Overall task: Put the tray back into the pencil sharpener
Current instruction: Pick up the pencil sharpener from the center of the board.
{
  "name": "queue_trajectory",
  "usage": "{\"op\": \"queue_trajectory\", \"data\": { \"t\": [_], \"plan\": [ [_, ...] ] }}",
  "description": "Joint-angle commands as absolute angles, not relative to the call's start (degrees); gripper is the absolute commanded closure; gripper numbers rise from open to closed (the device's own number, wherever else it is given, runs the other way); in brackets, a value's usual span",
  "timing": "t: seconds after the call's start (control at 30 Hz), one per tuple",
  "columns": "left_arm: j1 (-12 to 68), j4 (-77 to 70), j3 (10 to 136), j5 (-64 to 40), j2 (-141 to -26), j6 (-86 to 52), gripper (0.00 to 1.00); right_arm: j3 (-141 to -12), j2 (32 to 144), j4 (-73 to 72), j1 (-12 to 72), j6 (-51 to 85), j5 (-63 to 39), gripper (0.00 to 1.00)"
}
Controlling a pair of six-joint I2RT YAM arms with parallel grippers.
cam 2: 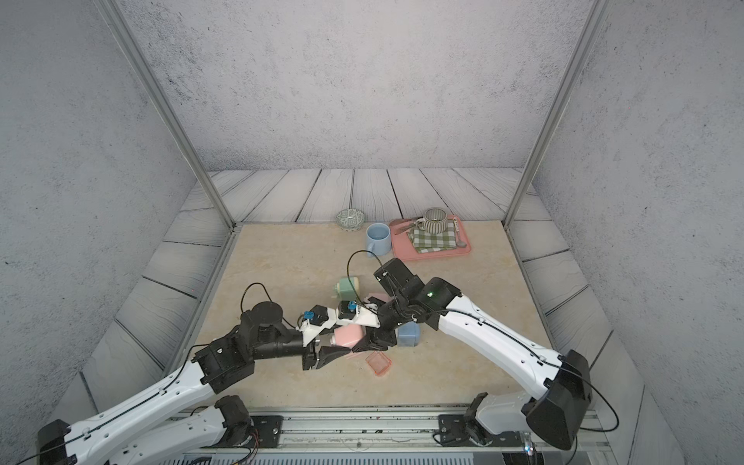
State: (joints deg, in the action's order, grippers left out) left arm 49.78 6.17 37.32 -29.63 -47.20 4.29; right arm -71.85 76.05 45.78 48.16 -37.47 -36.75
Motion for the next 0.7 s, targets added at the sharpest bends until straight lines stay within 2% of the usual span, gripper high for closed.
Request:
{"op": "queue_trajectory", "data": {
  "t": [0.0,0.07,0.23,0.33,0.4,0.53,0.67],
  "plan": [
    [49.6,4.7,37.6,-30.0,-47.3,4.1,0.58,-72.6,74.6,44.3,48.6,-36.1,-35.4,0.79],
    [49.7,5.7,37.8,-30.3,-47.5,4.7,0.62,-72.1,73.9,43.1,48.5,-35.2,-35.0,0.75],
    [49.6,7.7,37.8,-28.8,-47.1,6.1,0.74,-72.0,72.0,41.9,48.5,-32.0,-31.6,0.41],
    [49.6,9.0,37.3,-26.5,-46.4,7.0,0.89,-71.8,70.1,41.9,48.3,-28.7,-28.5,0.27],
    [49.6,9.7,36.5,-24.2,-45.7,7.5,1.0,-70.8,68.0,41.7,48.3,-25.9,-26.7,0.21],
    [49.7,9.5,34.3,-21.8,-44.0,8.0,1.0,-66.3,63.0,38.1,48.2,-18.8,-25.5,0.16],
    [49.7,8.0,31.6,-18.7,-41.8,8.8,1.0,-59.4,58.6,30.8,48.2,-0.9,-18.8,0.17]
  ]
}}
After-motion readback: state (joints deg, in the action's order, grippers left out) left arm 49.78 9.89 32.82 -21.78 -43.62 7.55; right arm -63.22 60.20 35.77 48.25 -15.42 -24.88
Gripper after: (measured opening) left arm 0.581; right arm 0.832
